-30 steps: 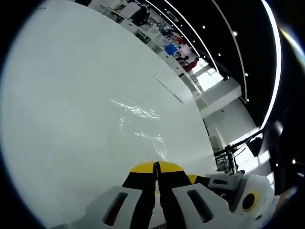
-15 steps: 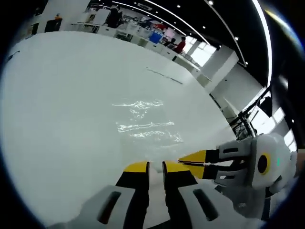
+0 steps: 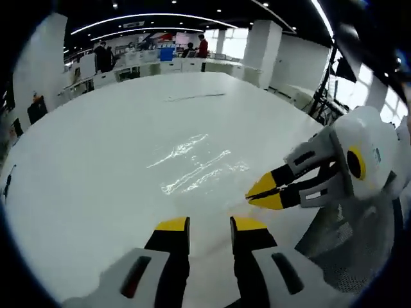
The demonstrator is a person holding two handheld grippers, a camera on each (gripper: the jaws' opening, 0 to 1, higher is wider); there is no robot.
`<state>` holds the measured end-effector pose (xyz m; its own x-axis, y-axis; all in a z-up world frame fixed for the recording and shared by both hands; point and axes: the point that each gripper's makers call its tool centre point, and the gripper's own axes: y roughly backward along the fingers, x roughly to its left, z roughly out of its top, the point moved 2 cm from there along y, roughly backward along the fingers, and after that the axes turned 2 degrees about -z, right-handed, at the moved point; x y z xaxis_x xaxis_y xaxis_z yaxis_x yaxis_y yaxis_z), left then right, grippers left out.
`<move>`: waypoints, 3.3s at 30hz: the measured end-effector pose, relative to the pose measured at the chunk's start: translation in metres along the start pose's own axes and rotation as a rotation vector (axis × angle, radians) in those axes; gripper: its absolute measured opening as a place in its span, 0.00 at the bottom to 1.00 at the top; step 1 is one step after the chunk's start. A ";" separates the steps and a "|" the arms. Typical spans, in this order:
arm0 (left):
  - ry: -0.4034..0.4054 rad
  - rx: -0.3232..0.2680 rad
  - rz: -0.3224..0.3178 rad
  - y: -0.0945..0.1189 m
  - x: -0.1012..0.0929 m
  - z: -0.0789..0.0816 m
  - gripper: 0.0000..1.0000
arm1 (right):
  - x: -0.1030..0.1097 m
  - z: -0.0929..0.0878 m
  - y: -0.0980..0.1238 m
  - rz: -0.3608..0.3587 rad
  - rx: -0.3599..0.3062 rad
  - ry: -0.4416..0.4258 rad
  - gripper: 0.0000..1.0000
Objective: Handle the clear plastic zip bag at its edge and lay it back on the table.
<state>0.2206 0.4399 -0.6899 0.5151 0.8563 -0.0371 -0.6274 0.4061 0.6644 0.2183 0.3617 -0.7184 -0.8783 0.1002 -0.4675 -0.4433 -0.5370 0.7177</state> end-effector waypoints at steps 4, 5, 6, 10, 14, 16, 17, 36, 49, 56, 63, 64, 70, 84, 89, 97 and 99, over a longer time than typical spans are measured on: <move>-0.116 0.032 -0.030 -0.004 -0.003 -0.002 0.22 | 0.001 0.000 0.000 0.006 0.000 0.005 0.00; -0.151 0.043 -0.034 -0.006 -0.002 -0.003 0.22 | 0.001 0.000 0.000 0.008 0.000 0.006 0.00; -0.178 0.049 -0.039 -0.007 -0.003 -0.004 0.22 | 0.001 0.000 0.001 0.009 -0.001 0.006 0.00; -0.327 0.064 -0.044 -0.010 -0.014 -0.004 0.20 | 0.002 -0.001 0.002 0.013 -0.002 0.011 0.00; -0.386 0.063 -0.059 -0.013 -0.020 0.000 0.17 | 0.000 -0.001 0.002 0.015 0.000 0.006 0.00; -0.394 0.061 -0.065 -0.014 -0.021 0.002 0.15 | -0.001 -0.002 0.002 0.018 0.002 0.007 0.00; -0.398 0.056 -0.067 -0.014 -0.021 0.004 0.14 | -0.001 -0.002 0.002 0.021 0.003 0.007 0.00; -0.422 0.103 -0.154 -0.025 -0.022 0.001 0.00 | -0.016 -0.007 0.002 0.029 -0.013 -0.078 0.03; -0.436 0.109 -0.181 -0.024 -0.023 -0.001 0.00 | -0.011 0.019 0.000 0.080 -0.109 -0.032 0.07; -0.445 0.113 -0.194 -0.021 -0.027 0.000 0.00 | -0.010 0.021 -0.001 0.091 -0.104 0.011 0.06; -0.456 0.112 -0.207 -0.022 -0.029 0.001 0.00 | -0.005 0.022 -0.002 0.116 -0.101 0.041 0.06; -0.457 0.112 -0.212 -0.022 -0.030 0.001 0.00 | -0.004 0.022 -0.002 0.121 -0.097 0.052 0.06; -0.469 0.116 -0.234 -0.021 -0.032 -0.002 0.00 | -0.001 0.022 -0.001 0.129 -0.095 0.091 0.03; -0.476 0.143 -0.230 -0.020 -0.031 -0.007 0.00 | 0.007 0.023 -0.002 0.150 -0.068 0.105 0.00; -0.462 0.148 -0.228 -0.019 -0.030 -0.008 0.00 | 0.007 0.022 -0.001 0.144 -0.062 0.094 0.00; -0.455 0.150 -0.222 -0.016 -0.030 -0.010 0.00 | 0.008 0.021 0.001 0.141 -0.057 0.096 0.00; -0.452 0.151 -0.221 -0.015 -0.030 -0.010 0.00 | 0.007 0.020 0.002 0.139 -0.055 0.096 0.00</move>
<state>0.2088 0.4115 -0.7065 0.8474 0.5184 0.1148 -0.4009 0.4828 0.7786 0.2072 0.3783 -0.7100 -0.9081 -0.0575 -0.4147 -0.3058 -0.5854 0.7509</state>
